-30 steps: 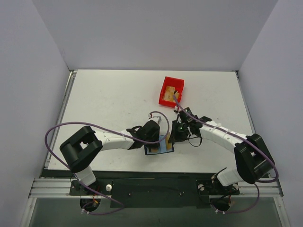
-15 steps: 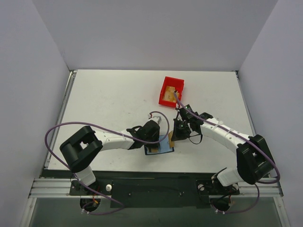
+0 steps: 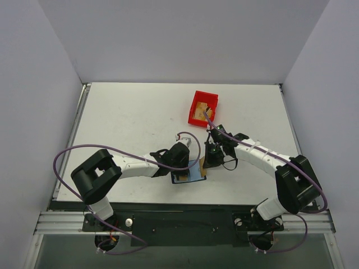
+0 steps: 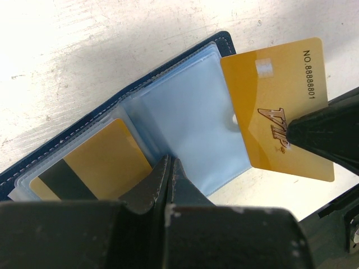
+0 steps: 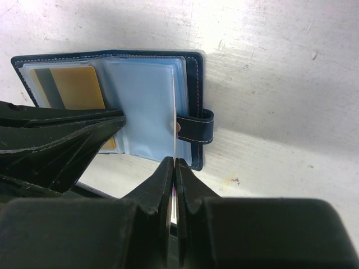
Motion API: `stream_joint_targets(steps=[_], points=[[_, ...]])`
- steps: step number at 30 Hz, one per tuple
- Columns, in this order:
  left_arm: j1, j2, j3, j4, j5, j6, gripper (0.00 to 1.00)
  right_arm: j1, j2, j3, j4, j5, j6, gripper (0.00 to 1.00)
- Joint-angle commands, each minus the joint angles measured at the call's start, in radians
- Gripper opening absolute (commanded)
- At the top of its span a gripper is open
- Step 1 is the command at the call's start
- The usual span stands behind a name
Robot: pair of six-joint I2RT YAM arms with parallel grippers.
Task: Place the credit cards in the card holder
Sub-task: Turn over the card slot in the card holder.
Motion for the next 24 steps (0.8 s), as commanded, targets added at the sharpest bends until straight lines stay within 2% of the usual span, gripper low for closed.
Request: stream_joint_targets(steps=[1, 24], points=[[0.004, 0.038, -0.008, -0.015, -0.010, -0.002, 0.00, 0.011, 0.034, 0.019, -0.015, 0.007, -0.017, 0.00], [0.002, 0.005, -0.003, -0.021, -0.009, -0.001, 0.00, 0.054, 0.145, 0.028, -0.013, 0.049, 0.008, 0.00]])
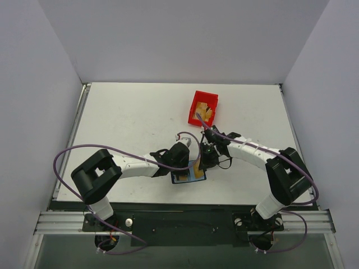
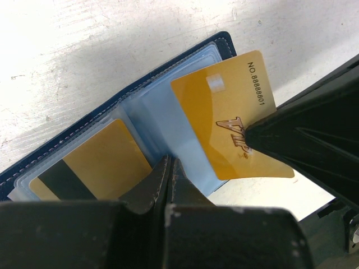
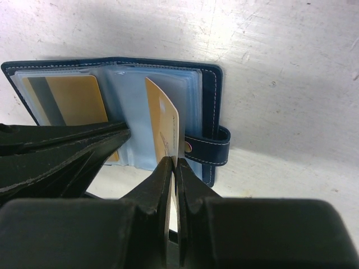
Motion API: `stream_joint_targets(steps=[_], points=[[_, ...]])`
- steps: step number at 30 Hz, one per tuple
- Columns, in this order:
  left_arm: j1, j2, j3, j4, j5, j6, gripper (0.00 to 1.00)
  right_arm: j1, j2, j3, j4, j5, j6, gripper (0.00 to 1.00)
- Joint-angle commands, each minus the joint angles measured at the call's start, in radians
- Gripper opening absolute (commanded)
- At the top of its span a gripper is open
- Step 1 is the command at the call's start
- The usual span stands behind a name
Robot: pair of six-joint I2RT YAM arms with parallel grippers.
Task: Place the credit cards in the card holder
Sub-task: Turn over the card slot in the card holder.
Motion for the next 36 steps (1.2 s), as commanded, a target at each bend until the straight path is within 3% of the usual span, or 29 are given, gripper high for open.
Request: stream_joint_targets(steps=[1, 10, 15, 25, 36], points=[[0.002, -0.002, -0.003, -0.023, -0.011, 0.004, 0.00, 0.019, 0.044, -0.013, -0.032, 0.056, 0.007, 0.00], [0.002, -0.102, 0.027, -0.018, -0.008, 0.062, 0.00, 0.018, 0.044, -0.062, 0.085, -0.008, 0.043, 0.00], [0.004, -0.082, 0.037, -0.027, -0.011, 0.065, 0.00, 0.015, -0.059, -0.094, 0.117, -0.002, 0.058, 0.00], [0.004, -0.019, 0.029, -0.012, 0.006, 0.056, 0.00, 0.004, -0.094, 0.004, -0.128, 0.162, 0.004, 0.00], [0.004, -0.007, 0.007, -0.003, 0.006, 0.045, 0.00, 0.007, -0.087, 0.050, -0.239, 0.262, -0.026, 0.00]])
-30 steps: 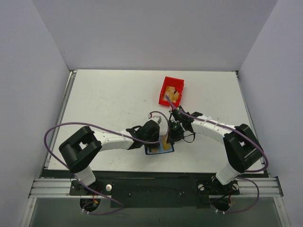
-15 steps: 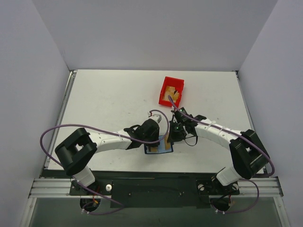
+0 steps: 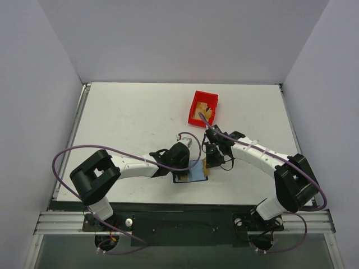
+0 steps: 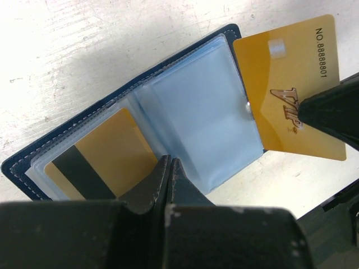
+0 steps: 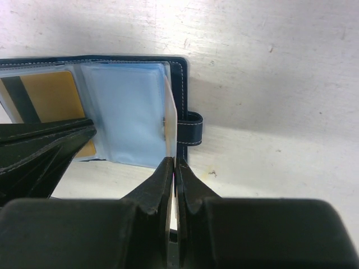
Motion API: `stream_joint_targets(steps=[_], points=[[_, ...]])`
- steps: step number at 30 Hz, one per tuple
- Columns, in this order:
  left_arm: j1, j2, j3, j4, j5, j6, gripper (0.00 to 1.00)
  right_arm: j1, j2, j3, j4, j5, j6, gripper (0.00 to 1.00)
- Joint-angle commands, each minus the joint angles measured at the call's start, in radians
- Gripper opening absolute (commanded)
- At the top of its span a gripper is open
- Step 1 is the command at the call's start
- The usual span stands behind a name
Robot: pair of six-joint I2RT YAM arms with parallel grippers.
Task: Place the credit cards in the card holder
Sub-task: Turn over the card slot in the card holder.
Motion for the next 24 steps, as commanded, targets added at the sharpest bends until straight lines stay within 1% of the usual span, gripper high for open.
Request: stream_joint_targets(steps=[1, 8, 14, 18, 24], points=[[0.004, 0.009, 0.009, 0.009, 0.001, 0.004, 0.00, -0.002, -0.005, 0.032, -0.124, 0.096, -0.032, 0.00], [0.004, 0.015, 0.006, 0.010, 0.001, -0.001, 0.00, -0.003, 0.003, 0.046, -0.161, 0.129, -0.044, 0.00], [0.004, 0.017, 0.006, 0.012, 0.002, -0.001, 0.00, 0.003, -0.011, 0.054, -0.156, 0.116, -0.049, 0.00], [0.004, 0.015, 0.004, 0.013, 0.002, -0.001, 0.00, 0.004, -0.069, 0.052, -0.126, 0.112, -0.043, 0.00], [0.004, 0.015, 0.006, 0.012, 0.004, -0.001, 0.00, 0.003, -0.173, 0.043, -0.063, 0.066, -0.037, 0.00]])
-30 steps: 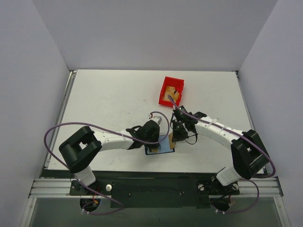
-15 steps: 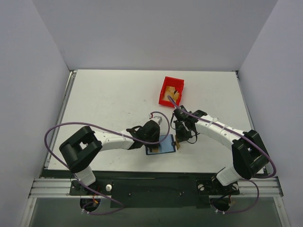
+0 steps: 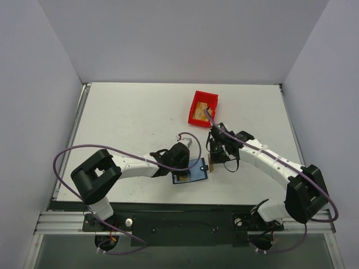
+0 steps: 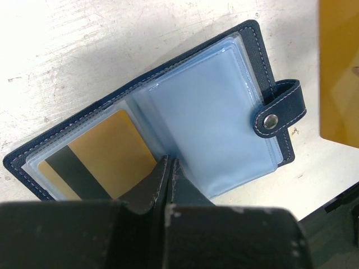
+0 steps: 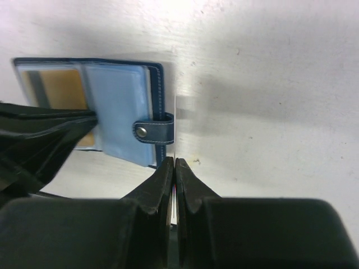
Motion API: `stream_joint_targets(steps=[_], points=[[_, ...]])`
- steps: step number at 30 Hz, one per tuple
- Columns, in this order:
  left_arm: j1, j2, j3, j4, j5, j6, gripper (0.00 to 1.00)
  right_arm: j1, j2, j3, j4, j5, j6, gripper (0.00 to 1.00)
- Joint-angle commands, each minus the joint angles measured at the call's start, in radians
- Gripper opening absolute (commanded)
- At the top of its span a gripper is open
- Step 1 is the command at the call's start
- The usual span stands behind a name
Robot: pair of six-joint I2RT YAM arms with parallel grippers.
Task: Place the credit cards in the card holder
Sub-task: Turn over the card slot in the card holder.
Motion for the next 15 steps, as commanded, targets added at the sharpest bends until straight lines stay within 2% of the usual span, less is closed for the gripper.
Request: stream_joint_targets(steps=[1, 5, 9, 15], points=[[0.004, 0.006, 0.004, 0.010, 0.000, 0.003, 0.00, 0.002, -0.101, 0.018, 0.032, -0.021, -0.003, 0.00], [0.004, 0.006, 0.004, 0.011, 0.000, 0.003, 0.00, 0.002, -0.103, 0.032, 0.053, -0.090, -0.005, 0.00], [0.004, 0.005, 0.004, 0.010, 0.000, 0.003, 0.00, 0.005, -0.034, 0.047, 0.056, -0.157, 0.003, 0.00], [0.004, 0.003, 0.007, 0.013, 0.000, 0.001, 0.00, 0.039, 0.040, 0.037, 0.104, -0.180, 0.047, 0.00]])
